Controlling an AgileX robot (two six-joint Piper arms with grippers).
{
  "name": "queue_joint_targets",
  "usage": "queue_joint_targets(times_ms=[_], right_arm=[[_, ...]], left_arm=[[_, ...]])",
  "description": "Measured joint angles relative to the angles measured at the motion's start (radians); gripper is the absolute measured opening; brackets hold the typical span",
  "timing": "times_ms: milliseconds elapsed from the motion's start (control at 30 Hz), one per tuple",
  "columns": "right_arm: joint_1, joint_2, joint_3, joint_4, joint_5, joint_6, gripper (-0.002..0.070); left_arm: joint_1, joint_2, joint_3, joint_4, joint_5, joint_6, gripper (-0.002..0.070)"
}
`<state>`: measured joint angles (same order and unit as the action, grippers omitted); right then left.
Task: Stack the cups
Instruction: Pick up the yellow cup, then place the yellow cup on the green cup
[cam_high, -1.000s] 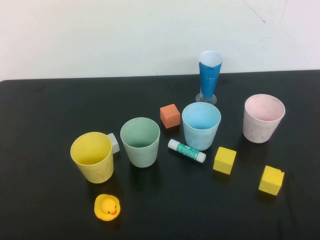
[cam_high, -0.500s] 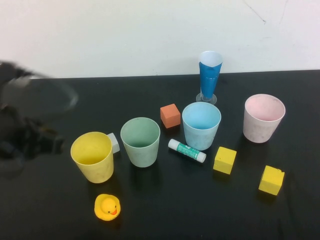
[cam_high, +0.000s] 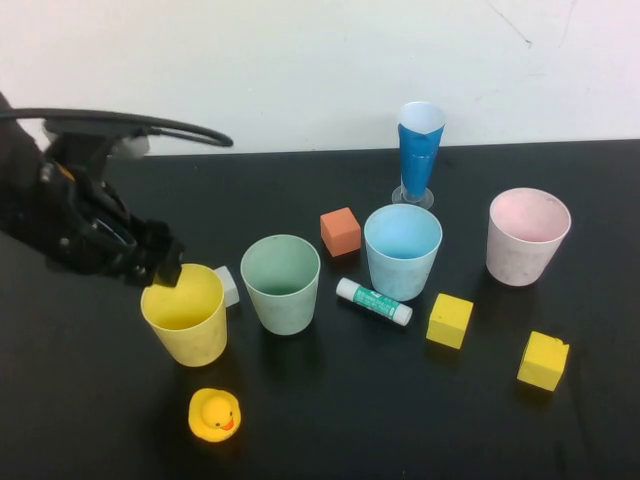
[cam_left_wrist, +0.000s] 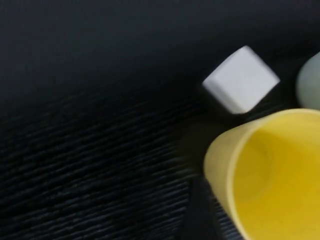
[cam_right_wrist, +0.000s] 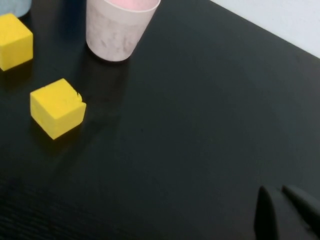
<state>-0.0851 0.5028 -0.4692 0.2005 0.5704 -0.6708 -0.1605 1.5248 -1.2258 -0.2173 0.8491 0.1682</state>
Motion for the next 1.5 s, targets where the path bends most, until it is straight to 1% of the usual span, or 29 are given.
queue_joint_targets(times_ms=[100,233,300,400,433,500,633,767,867,967,1100,1433,1500], right_arm=[[0.0,0.0,0.0,0.002,-0.002,-0.002,-0.0003],[0.0,0.0,0.0,0.004,-0.004,-0.004,-0.0003],[0.0,0.0,0.0,0.004,-0.006,-0.006,-0.0003],[0.0,0.0,0.0,0.004,-0.008,-0.006,-0.0003],[0.0,0.0,0.0,0.004,-0.008,-0.006,-0.0003],[0.0,0.0,0.0,0.004,-0.008,-0.006,-0.0003],[0.0,0.0,0.0,0.004,-0.009,-0.006,-0.0003],[0.0,0.0,0.014,0.008,-0.027,-0.008,-0.0003],[0.0,0.0,0.034,0.018,-0.039,-0.009,-0.0003],[0.0,0.0,0.038,0.021,-0.051,-0.013,-0.0003],[0.0,0.0,0.038,0.028,-0.059,-0.026,-0.0003],[0.0,0.0,0.038,0.038,-0.074,-0.032,-0.0003],[0.0,0.0,0.038,0.038,-0.074,-0.032,-0.0003]], left_arm=[[0.0,0.048,0.0,0.006,0.0,0.0,0.043],[0.0,0.108,0.0,0.008,-0.002,0.0,0.034],[0.0,0.126,0.0,0.008,-0.006,0.0,0.0263],[0.0,0.14,0.0,0.008,-0.01,0.007,0.0113],[0.0,0.142,0.0,0.008,-0.012,0.008,0.0074],[0.0,0.144,-0.003,0.008,-0.014,0.011,0.0032],[-0.001,0.142,-0.042,0.006,0.025,0.012,0.0013],[-0.001,0.113,-0.158,-0.004,0.111,0.012,0.0009],[-0.001,0.095,-0.259,-0.059,0.176,0.012,0.0009],[-0.001,0.093,-0.335,-0.139,0.211,0.046,0.0009],[-0.008,0.094,-0.359,-0.222,0.209,0.093,0.0008],[-0.085,0.196,-0.359,-0.176,0.192,0.108,0.001],[-0.096,0.21,-0.359,-0.16,0.181,0.101,0.0034]])
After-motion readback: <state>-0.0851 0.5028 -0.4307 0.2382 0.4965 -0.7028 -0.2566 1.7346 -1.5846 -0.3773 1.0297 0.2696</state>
